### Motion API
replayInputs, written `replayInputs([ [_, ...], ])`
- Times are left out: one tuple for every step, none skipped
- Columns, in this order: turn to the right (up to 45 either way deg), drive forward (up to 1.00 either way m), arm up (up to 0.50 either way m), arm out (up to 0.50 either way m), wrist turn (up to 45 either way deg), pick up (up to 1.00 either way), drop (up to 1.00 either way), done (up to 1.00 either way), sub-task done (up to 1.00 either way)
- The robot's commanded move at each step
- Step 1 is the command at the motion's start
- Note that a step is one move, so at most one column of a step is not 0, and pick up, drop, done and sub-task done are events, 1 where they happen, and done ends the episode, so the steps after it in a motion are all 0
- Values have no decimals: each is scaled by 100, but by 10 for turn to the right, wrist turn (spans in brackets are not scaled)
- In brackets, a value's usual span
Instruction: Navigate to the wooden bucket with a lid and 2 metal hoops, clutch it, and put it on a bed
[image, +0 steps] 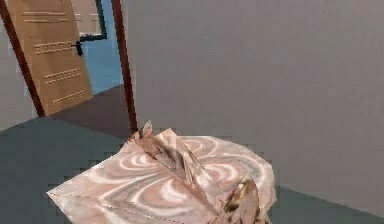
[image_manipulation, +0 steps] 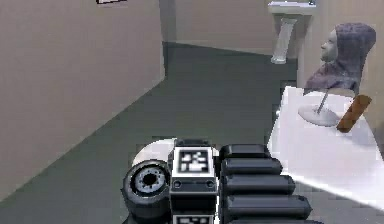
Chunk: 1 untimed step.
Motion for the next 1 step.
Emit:
replayInputs([
  [0,20,0,0,0,0,0,0,0],
])
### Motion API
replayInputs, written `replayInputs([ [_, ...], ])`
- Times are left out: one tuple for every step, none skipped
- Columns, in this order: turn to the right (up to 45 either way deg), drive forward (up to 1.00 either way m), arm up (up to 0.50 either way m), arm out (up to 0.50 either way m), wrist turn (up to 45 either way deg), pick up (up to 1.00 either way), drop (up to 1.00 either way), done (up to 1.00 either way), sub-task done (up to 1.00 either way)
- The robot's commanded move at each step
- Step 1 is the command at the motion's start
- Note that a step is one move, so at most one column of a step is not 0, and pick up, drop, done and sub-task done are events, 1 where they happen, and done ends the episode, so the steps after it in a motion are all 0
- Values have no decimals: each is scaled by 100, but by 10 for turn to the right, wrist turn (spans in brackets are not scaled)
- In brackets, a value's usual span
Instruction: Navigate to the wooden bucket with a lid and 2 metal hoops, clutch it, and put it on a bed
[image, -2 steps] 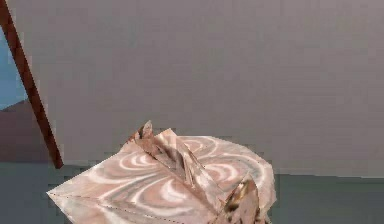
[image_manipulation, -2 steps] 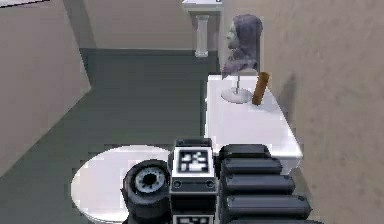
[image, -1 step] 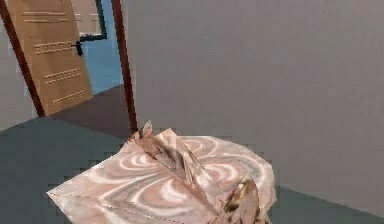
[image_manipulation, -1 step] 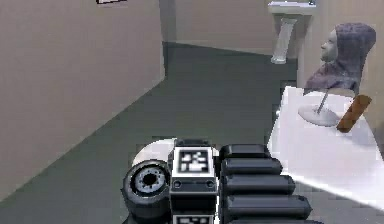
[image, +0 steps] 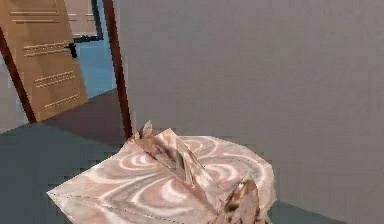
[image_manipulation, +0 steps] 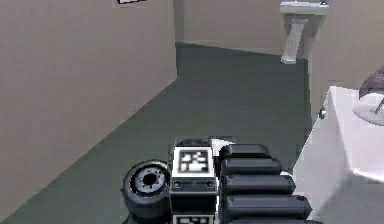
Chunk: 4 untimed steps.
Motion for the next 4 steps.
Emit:
replayInputs([
  [-450,0,0,0,0,0,0,0,0],
  [-360,0,0,0,0,0,0,0,0],
  [0,40,0,0,0,0,0,0,0],
  [-360,0,0,0,0,0,0,0,0],
])
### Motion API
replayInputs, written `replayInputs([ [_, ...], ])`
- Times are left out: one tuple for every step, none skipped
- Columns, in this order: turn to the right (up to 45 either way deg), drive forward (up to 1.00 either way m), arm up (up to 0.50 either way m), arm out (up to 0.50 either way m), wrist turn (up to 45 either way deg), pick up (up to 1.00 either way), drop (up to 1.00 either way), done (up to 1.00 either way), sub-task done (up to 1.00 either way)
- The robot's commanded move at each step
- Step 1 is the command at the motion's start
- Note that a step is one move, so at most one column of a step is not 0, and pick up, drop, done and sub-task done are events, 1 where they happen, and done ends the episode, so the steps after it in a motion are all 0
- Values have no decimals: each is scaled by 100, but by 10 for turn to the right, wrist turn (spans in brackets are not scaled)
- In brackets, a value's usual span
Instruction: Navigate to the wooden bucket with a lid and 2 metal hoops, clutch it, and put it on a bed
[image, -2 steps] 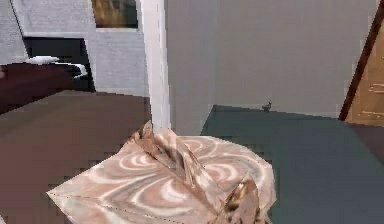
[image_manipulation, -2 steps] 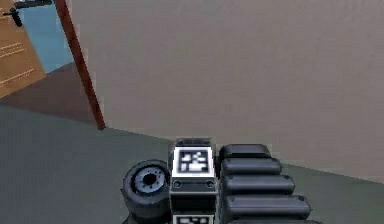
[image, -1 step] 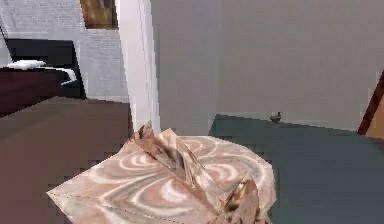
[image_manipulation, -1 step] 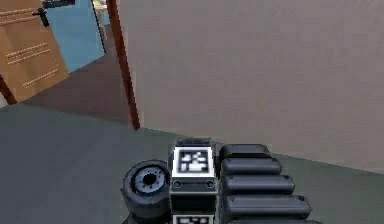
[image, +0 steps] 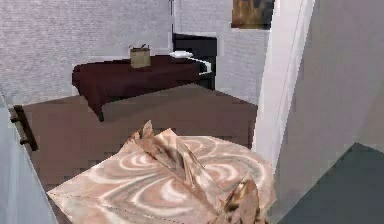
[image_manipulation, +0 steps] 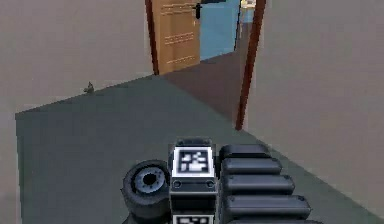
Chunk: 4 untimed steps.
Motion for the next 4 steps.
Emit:
replayInputs([
  [0,45,0,0,0,0,0,0,0],
  [-360,0,0,0,0,0,0,0,0],
  [0,30,0,0,0,0,0,0,0],
  [330,0,0,0,0,0,0,0,0],
])
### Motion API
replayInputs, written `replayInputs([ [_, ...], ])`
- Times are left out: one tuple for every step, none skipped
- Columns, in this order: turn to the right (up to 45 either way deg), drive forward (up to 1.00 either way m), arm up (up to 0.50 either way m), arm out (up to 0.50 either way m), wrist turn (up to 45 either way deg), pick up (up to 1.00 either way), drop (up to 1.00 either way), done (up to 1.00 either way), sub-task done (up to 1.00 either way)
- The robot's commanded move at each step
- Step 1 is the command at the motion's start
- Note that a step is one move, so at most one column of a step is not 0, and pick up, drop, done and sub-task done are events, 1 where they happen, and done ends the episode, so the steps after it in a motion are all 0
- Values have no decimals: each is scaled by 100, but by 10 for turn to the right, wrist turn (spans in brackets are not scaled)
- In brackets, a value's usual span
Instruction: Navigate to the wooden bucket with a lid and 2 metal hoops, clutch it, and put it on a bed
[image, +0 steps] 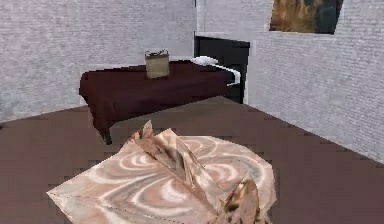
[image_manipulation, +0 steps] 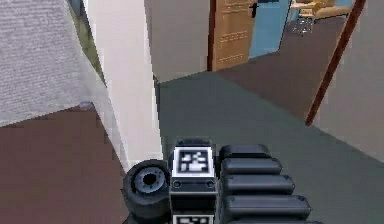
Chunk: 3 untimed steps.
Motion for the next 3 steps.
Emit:
replayInputs([
  [30,0,0,0,0,0,0,0,0],
  [0,100,0,0,0,0,0,0,0],
  [0,100,0,0,0,0,0,0,0],
])
